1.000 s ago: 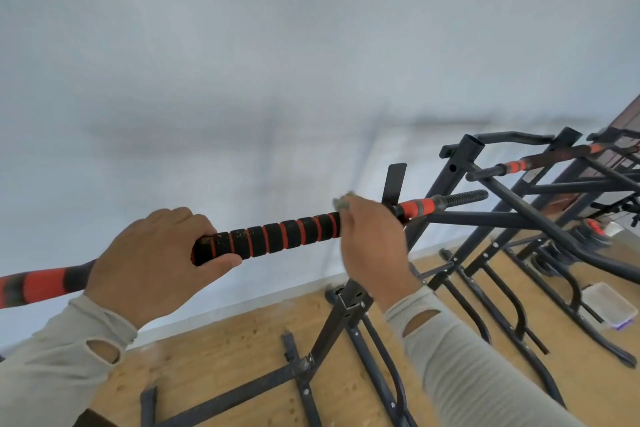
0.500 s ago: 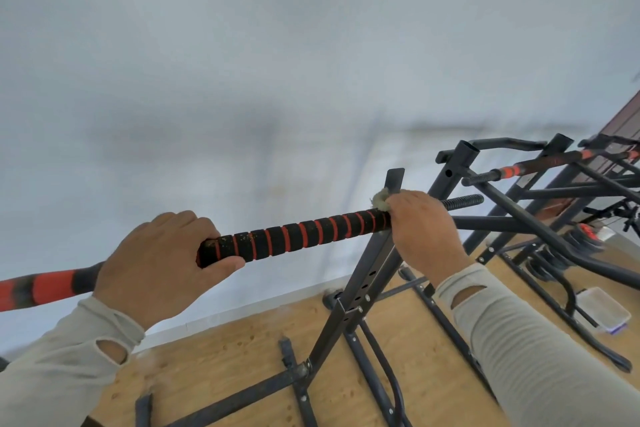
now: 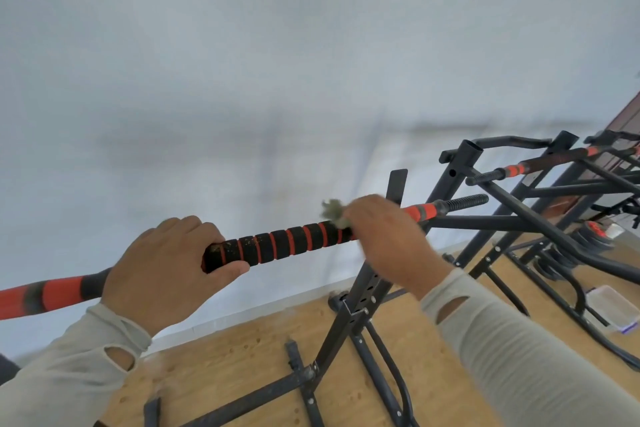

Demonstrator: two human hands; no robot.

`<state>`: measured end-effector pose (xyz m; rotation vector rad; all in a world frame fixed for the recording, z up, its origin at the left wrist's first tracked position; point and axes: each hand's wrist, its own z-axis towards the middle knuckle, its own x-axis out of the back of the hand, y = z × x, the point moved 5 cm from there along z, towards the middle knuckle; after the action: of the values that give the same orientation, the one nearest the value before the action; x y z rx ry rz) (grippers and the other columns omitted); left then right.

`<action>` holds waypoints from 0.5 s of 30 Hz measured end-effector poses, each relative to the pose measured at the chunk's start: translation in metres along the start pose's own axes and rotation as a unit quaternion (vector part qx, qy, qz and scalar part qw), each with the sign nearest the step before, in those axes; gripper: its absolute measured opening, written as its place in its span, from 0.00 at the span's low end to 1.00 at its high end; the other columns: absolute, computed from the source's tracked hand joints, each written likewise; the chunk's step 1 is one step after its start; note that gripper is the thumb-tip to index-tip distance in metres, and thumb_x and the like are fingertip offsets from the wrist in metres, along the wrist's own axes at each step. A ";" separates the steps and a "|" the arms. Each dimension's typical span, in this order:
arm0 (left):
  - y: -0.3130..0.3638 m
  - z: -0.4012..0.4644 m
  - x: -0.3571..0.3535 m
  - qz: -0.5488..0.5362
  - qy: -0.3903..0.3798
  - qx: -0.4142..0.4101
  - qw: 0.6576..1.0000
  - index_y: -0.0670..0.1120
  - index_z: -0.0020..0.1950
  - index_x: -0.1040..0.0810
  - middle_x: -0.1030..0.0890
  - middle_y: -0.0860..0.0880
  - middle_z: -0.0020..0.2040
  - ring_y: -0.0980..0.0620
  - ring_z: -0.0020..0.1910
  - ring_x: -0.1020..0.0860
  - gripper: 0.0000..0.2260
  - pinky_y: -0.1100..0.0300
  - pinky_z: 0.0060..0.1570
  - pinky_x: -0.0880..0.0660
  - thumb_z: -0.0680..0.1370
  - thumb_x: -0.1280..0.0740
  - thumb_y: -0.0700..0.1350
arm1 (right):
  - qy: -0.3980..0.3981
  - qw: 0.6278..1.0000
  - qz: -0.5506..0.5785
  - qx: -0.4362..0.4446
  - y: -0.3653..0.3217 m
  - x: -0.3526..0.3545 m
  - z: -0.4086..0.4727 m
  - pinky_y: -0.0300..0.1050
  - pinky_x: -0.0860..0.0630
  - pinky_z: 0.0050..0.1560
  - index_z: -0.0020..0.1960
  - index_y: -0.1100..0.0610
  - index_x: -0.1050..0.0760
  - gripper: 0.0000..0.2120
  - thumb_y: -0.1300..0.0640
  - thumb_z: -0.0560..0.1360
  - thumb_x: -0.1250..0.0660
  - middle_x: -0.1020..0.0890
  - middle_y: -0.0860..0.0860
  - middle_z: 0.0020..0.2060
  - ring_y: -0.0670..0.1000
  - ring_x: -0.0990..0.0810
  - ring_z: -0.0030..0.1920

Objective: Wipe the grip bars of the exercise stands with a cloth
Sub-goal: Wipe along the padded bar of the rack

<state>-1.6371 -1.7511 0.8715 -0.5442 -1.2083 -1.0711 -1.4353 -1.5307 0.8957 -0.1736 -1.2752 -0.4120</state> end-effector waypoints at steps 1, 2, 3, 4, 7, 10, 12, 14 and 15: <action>0.000 0.000 0.000 0.001 0.005 -0.001 1.000 0.60 0.44 0.26 0.28 0.61 0.37 0.56 0.41 0.28 0.24 0.59 0.40 0.32 0.70 0.49 0.76 | -0.019 0.998 -0.042 -0.034 0.025 0.006 -0.004 0.52 0.24 0.62 0.52 0.52 0.21 0.11 0.65 0.75 0.36 0.18 0.47 0.48 0.52 0.22 0.53; 0.000 0.000 0.000 0.002 0.007 0.000 1.000 0.60 0.44 0.26 0.29 0.61 0.37 0.56 0.40 0.28 0.23 0.59 0.40 0.33 0.70 0.49 0.76 | -0.034 0.995 -0.069 -0.071 0.047 0.011 -0.010 0.52 0.24 0.61 0.51 0.52 0.22 0.08 0.63 0.76 0.34 0.18 0.47 0.47 0.52 0.23 0.52; 0.000 -0.001 -0.001 0.002 0.008 0.001 1.000 0.60 0.44 0.26 0.29 0.61 0.37 0.57 0.40 0.28 0.24 0.59 0.40 0.33 0.70 0.49 0.76 | -0.045 0.990 -0.079 -0.108 0.060 0.017 -0.014 0.51 0.24 0.60 0.51 0.52 0.23 0.05 0.60 0.78 0.34 0.19 0.47 0.47 0.51 0.23 0.51; 0.000 -0.001 0.000 0.003 0.010 0.003 1.000 0.60 0.43 0.26 0.29 0.61 0.37 0.57 0.40 0.28 0.24 0.59 0.40 0.33 0.70 0.49 0.76 | -0.053 0.985 -0.081 -0.140 0.065 0.019 -0.018 0.48 0.24 0.58 0.51 0.51 0.25 0.03 0.59 0.80 0.35 0.19 0.47 0.46 0.50 0.24 0.49; -0.001 0.000 -0.001 0.005 0.011 0.002 1.000 0.60 0.43 0.26 0.29 0.61 0.37 0.57 0.40 0.28 0.23 0.60 0.39 0.34 0.70 0.49 0.75 | 0.017 0.975 0.009 -0.223 0.042 0.011 -0.023 0.44 0.23 0.48 0.50 0.51 0.27 0.06 0.60 0.82 0.37 0.20 0.46 0.42 0.51 0.20 0.44; -0.002 0.000 -0.002 0.009 0.017 0.000 1.000 0.60 0.42 0.26 0.29 0.62 0.36 0.58 0.39 0.28 0.22 0.61 0.38 0.35 0.70 0.47 0.75 | 0.160 0.955 0.100 -0.231 -0.008 -0.002 -0.030 0.43 0.26 0.61 0.55 0.56 0.19 0.06 0.61 0.82 0.34 0.14 0.50 0.53 0.52 0.16 0.57; -0.002 0.001 -0.003 0.012 0.013 -0.002 1.000 0.60 0.42 0.27 0.29 0.61 0.36 0.58 0.39 0.29 0.22 0.61 0.38 0.35 0.71 0.46 0.76 | 0.191 0.956 0.121 -0.184 -0.040 -0.010 -0.031 0.42 0.30 0.64 0.55 0.57 0.18 0.06 0.60 0.81 0.33 0.14 0.52 0.55 0.51 0.16 0.59; -0.002 0.002 -0.002 0.005 -0.001 0.000 1.000 0.60 0.43 0.27 0.29 0.61 0.37 0.59 0.40 0.28 0.21 0.61 0.38 0.34 0.71 0.43 0.76 | 0.185 0.968 0.119 -0.120 -0.061 -0.013 -0.030 0.46 0.28 0.69 0.59 0.59 0.18 0.12 0.57 0.82 0.37 0.15 0.53 0.59 0.52 0.17 0.63; -0.002 0.002 -0.002 0.000 -0.005 0.001 1.000 0.60 0.43 0.27 0.28 0.61 0.37 0.59 0.40 0.28 0.20 0.61 0.38 0.34 0.72 0.43 0.75 | 0.181 0.974 0.108 -0.089 -0.061 -0.010 -0.028 0.48 0.26 0.69 0.60 0.59 0.18 0.13 0.56 0.82 0.38 0.15 0.53 0.59 0.52 0.18 0.63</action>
<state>-1.6395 -1.7495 0.8704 -0.5487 -1.2171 -1.0676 -1.4365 -1.5938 0.8717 -0.3683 -0.8504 -0.3509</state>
